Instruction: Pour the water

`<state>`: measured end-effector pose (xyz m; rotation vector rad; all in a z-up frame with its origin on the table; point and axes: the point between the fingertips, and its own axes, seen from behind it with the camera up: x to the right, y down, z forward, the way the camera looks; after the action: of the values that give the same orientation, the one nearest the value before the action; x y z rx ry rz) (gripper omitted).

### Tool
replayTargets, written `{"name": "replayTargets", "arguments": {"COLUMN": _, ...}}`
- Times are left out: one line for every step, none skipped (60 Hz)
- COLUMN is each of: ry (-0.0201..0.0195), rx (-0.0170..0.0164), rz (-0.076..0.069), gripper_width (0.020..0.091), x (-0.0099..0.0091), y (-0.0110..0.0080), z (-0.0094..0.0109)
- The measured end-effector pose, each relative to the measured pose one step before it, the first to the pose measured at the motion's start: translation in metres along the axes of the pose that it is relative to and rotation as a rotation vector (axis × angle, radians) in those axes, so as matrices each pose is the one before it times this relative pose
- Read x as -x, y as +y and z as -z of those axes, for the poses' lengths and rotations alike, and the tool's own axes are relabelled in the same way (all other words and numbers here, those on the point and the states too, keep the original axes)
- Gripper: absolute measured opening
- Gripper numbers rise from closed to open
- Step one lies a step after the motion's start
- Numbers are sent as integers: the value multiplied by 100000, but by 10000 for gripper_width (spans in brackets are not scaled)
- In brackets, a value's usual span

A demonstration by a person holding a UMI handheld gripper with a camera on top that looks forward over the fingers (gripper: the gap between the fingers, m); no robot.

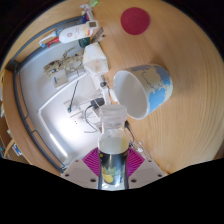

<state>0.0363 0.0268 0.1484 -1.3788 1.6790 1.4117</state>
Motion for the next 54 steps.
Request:
{"name": "replayTargets", "arguments": {"ry": -425, "rx": -155, "rz": -2141, "gripper_width": 294, "x": 159, "y": -144, "z": 53}}
{"name": "replayTargets", "arguments": {"ry": -314, "rx": -188, "rz": -2016, "gripper_width": 294, "x": 135, "y": -144, "z": 23}}
{"name": "replayTargets", "arguments": {"ry": -161, "rx": 82, "rz": -1881, "gripper_width": 293, "x": 106, "y": -72, "z": 14}}
{"name": "replayTargets", "arguments": {"ry": -66, "rx": 240, "rz": -1659, "gripper_width": 293, "x": 47, "y": -48, "z": 8}}
{"name": "replayTargets", "arguments": {"ry": 145, "rx": 253, "rz": -1466, "gripper_width": 292, "x": 2, "y": -65, "z": 17}}
{"name": "replayTargets", "arguments": {"ry": 400, "rx": 321, "rz": -1428, "gripper_width": 293, "x": -80, "y": -32, "z": -48}}
{"name": "replayTargets", "arguments": {"ry": 661, "rx": 519, "rz": -1364, "gripper_width": 294, "x": -131, "y": 21, "z": -13}}
{"name": "replayTargets", "arguments": {"ry": 651, "rx": 485, "rz": -1248, "gripper_width": 295, "x": -94, "y": 3, "z": -13}}
{"name": "replayTargets", "arguments": {"ry": 444, "rx": 399, "rz": -1071, "gripper_width": 293, "x": -73, "y": -5, "z": -34}}
{"name": "replayTargets", "arguments": {"ry": 372, "rx": 323, "rz": -939, "gripper_width": 292, "x": -87, "y": -14, "z": -19}}
{"name": "replayTargets", "arguments": {"ry": 400, "rx": 424, "rz": -879, "gripper_width": 294, "x": -92, "y": 31, "z": 6}}
{"name": "replayTargets", "arguments": {"ry": 418, "rx": 521, "rz": -845, "gripper_width": 292, "x": -85, "y": 55, "z": 8}}
{"name": "replayTargets", "arguments": {"ry": 398, "rx": 322, "rz": -728, "gripper_width": 293, "x": -71, "y": 13, "z": -3}}
{"name": "replayTargets", "arguments": {"ry": -33, "rx": 66, "rz": -317, "gripper_width": 293, "x": -180, "y": -64, "z": -14}}
{"name": "replayTargets", "arguments": {"ry": 301, "rx": 40, "rz": -248, "gripper_width": 293, "x": 33, "y": -46, "z": 30}}
{"name": "replayTargets", "arguments": {"ry": 286, "rx": 23, "rz": 159, "gripper_width": 294, "x": -31, "y": -42, "z": 63}}
{"name": "replayTargets", "arguments": {"ry": 0, "rx": -35, "rz": 154, "gripper_width": 291, "x": -3, "y": -48, "z": 25}}
{"name": "replayTargets", "arguments": {"ry": 124, "rx": 112, "rz": 136, "gripper_width": 292, "x": -32, "y": 1, "z": 25}}
{"name": "replayTargets", "arguments": {"ry": 276, "rx": 310, "rz": 150, "gripper_width": 292, "x": -52, "y": 38, "z": 27}}
{"name": "replayTargets", "arguments": {"ry": 386, "rx": 192, "rz": 354, "gripper_width": 293, "x": -62, "y": 3, "z": 32}}
{"name": "replayTargets", "arguments": {"ry": 480, "rx": -112, "rz": 769, "gripper_width": 293, "x": -84, "y": -57, "z": 51}}
{"name": "replayTargets", "arguments": {"ry": 417, "rx": -263, "rz": 1058, "gripper_width": 293, "x": -27, "y": -44, "z": 112}}
{"name": "replayTargets", "arguments": {"ry": 444, "rx": -162, "rz": 1534, "gripper_width": 294, "x": -91, "y": -48, "z": 12}}
{"name": "replayTargets", "arguments": {"ry": 696, "rx": -39, "rz": 1797, "gripper_width": 292, "x": -29, "y": 41, "z": 77}}
{"name": "replayTargets", "arguments": {"ry": 418, "rx": -246, "rz": 2374, "gripper_width": 294, "x": -14, "y": -46, "z": 53}}
{"name": "replayTargets", "arguments": {"ry": 396, "rx": -763, "rz": 3060, "gripper_width": 294, "x": 76, "y": -120, "z": 113}}
{"name": "replayTargets", "arguments": {"ry": 62, "rx": -1049, "rz": 3956, "gripper_width": 294, "x": 198, "y": -158, "z": 126}}
{"name": "replayTargets", "arguments": {"ry": -328, "rx": -856, "rz": 4663, "gripper_width": 295, "x": 314, "y": -98, "z": 180}}
{"name": "replayTargets", "arguments": {"ry": -356, "rx": -573, "rz": 4977, "gripper_width": 294, "x": 335, "y": -23, "z": 173}}
{"name": "replayTargets", "arguments": {"ry": -4, "rx": -288, "rz": 5025, "gripper_width": 294, "x": 242, "y": 41, "z": 174}}
{"name": "replayTargets", "arguments": {"ry": 86, "rx": -389, "rz": 4601, "gripper_width": 291, "x": 115, "y": 58, "z": 127}}
{"name": "replayTargets", "arguments": {"ry": 892, "rx": -137, "rz": 5291, "gripper_width": 292, "x": 108, "y": -49, "z": 212}}
{"name": "replayTargets", "arguments": {"ry": 1826, "rx": -299, "rz": 5746, "gripper_width": 293, "x": 200, "y": -113, "z": 374}}
{"name": "replayTargets", "arguments": {"ry": 1293, "rx": -900, "rz": 6327, "gripper_width": 294, "x": 70, "y": -288, "z": 270}}
{"name": "replayTargets", "arguments": {"ry": 1014, "rx": -898, "rz": 6731, "gripper_width": 293, "x": 111, "y": -284, "z": 266}}
{"name": "replayTargets", "arguments": {"ry": 640, "rx": -538, "rz": 6949, "gripper_width": 291, "x": 169, "y": -266, "z": 277}}
{"name": "replayTargets", "arguments": {"ry": 553, "rx": -254, "rz": 6834, "gripper_width": 291, "x": 179, "y": -269, "z": 291}}
{"name": "replayTargets", "arguments": {"ry": 896, "rx": -444, "rz": 6644, "gripper_width": 292, "x": 125, "y": -362, "z": 307}}
{"name": "replayTargets", "arguments": {"ry": 1077, "rx": -943, "rz": 6482, "gripper_width": 291, "x": 67, "y": -533, "z": 292}}
{"name": "replayTargets", "arguments": {"ry": 989, "rx": -1529, "rz": 6341, "gripper_width": 293, "x": 126, "y": -537, "z": 351}}
{"name": "replayTargets", "arguments": {"ry": 599, "rx": -1449, "rz": 6492, "gripper_width": 294, "x": 55, "y": -661, "z": 287}}
{"name": "replayTargets", "arguments": {"ry": 1180, "rx": -1477, "rz": 5907, "gripper_width": 293, "x": 196, "y": -674, "z": 399}}
{"name": "replayTargets", "arguments": {"ry": 925, "rx": -1657, "rz": 6051, "gripper_width": 293, "x": -149, "y": -723, "z": 265}}
{"name": "replayTargets", "arguments": {"ry": 1085, "rx": -1595, "rz": 5883, "gripper_width": 293, "x": -244, "y": -728, "z": 278}}
{"name": "replayTargets", "arguments": {"ry": 1008, "rx": -1822, "rz": 5802, "gripper_width": 293, "x": -256, "y": -801, "z": 307}}
{"name": "replayTargets", "arguments": {"ry": 858, "rx": -1993, "rz": 5792, "gripper_width": 292, "x": -319, "y": -802, "z": 253}}
{"name": "replayTargets", "arguments": {"ry": 765, "rx": -1980, "rz": 5542, "gripper_width": 291, "x": -323, "y": -771, "z": 221}}
{"name": "replayTargets", "arguments": {"ry": 807, "rx": -1944, "rz": 5330, "gripper_width": 292, "x": -418, "y": -740, "z": 215}}
{"name": "replayTargets", "arguments": {"ry": 1079, "rx": -2422, "rz": 4959, "gripper_width": 292, "x": -490, "y": -610, "z": 135}}
{"name": "replayTargets", "arguments": {"ry": 1459, "rx": -1718, "rz": 4846, "gripper_width": 291, "x": -550, "y": -688, "z": 125}}
{"name": "replayTargets", "arguments": {"ry": 1812, "rx": -1872, "rz": 4671, "gripper_width": 291, "x": -792, "y": -589, "z": 69}}
{"name": "replayTargets", "arguments": {"ry": 2225, "rx": -1696, "rz": 4340, "gripper_width": 292, "x": -902, "y": -490, "z": 53}}
{"name": "replayTargets", "arguments": {"ry": 2480, "rx": -1384, "rz": 4071, "gripper_width": 300, "x": -986, "y": -358, "z": 62}}
{"name": "replayTargets", "arguments": {"ry": 2378, "rx": -1031, "rz": 3687, "gripper_width": 306, "x": -950, "y": -252, "z": 59}}
